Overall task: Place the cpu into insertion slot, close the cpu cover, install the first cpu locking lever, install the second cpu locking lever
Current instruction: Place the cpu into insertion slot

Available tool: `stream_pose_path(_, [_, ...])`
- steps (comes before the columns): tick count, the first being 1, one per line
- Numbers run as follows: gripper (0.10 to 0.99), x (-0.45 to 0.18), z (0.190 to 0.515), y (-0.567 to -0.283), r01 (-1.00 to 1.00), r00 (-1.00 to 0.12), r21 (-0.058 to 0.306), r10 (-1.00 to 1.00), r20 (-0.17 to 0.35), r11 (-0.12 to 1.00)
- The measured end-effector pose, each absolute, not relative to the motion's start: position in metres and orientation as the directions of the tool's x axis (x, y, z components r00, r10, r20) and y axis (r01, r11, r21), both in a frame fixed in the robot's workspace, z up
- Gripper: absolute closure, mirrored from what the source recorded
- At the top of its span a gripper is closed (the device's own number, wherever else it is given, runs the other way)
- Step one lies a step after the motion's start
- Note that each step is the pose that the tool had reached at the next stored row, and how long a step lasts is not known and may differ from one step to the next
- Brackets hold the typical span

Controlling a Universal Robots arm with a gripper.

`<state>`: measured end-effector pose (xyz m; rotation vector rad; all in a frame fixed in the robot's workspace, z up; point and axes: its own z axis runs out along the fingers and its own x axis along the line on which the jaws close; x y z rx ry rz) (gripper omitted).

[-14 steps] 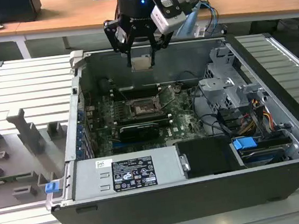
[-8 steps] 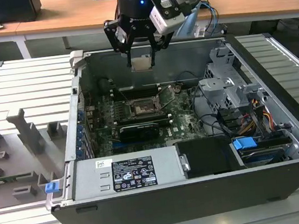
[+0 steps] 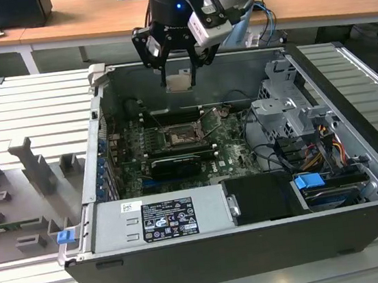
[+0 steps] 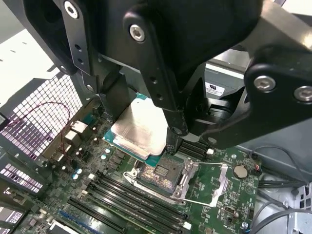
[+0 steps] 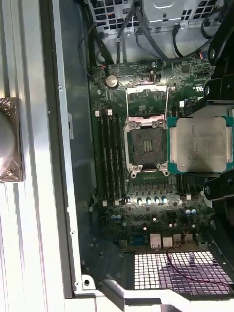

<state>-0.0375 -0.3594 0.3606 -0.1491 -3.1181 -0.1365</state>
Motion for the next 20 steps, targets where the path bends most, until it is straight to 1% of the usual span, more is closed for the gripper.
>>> stream_pose_path(4, [0.549,-0.0375,0.3597,-0.3594,0.150,-0.989,0.086,0.149,0.021,0.985])
stream_pose_path(20, [0.549,-0.0375,0.3585,-0.3594,0.249,-0.969,0.086,0.248,0.021,0.965])
